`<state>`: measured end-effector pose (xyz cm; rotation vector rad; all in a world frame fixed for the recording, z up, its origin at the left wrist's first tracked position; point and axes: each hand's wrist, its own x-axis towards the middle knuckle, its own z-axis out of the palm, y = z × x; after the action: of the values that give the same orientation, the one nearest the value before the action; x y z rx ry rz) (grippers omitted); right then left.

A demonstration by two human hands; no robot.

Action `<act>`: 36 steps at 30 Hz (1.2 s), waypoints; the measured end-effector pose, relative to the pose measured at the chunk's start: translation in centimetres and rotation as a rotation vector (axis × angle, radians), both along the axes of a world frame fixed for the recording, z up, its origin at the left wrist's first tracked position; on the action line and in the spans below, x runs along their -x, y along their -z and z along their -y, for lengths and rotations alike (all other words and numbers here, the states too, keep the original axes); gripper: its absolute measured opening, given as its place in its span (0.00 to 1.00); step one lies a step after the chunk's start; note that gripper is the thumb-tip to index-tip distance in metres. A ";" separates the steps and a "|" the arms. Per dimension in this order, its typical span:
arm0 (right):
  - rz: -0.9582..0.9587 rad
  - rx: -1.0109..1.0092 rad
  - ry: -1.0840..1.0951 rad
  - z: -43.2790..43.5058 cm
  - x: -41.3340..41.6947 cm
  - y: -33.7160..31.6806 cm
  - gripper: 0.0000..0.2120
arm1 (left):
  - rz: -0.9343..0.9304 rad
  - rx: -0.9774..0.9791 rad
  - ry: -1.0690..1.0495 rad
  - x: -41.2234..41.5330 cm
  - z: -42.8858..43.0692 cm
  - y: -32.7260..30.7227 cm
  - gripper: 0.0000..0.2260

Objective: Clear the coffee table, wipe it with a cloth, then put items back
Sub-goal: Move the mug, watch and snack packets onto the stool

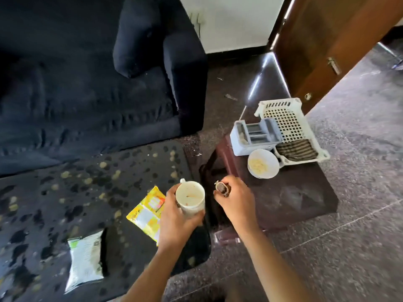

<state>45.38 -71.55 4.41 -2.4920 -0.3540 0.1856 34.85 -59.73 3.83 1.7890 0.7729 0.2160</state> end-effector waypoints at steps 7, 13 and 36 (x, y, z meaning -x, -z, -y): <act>-0.055 0.177 0.151 13.8 -2.7 -0.7 0.11 | 0.003 0.066 0.143 -6.5 11.9 1.7 0.30; -0.217 0.234 0.196 18.0 -6.8 1.1 0.12 | -0.053 0.032 0.184 -10.8 15.8 4.2 0.31; -0.208 0.344 0.176 16.6 -10.3 4.8 0.15 | -0.140 -0.013 0.194 -10.9 17.4 5.8 0.42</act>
<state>55.66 -88.17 -0.43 -2.7904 -0.0141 0.4626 45.79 -77.13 -1.95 1.8927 0.6919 -0.0329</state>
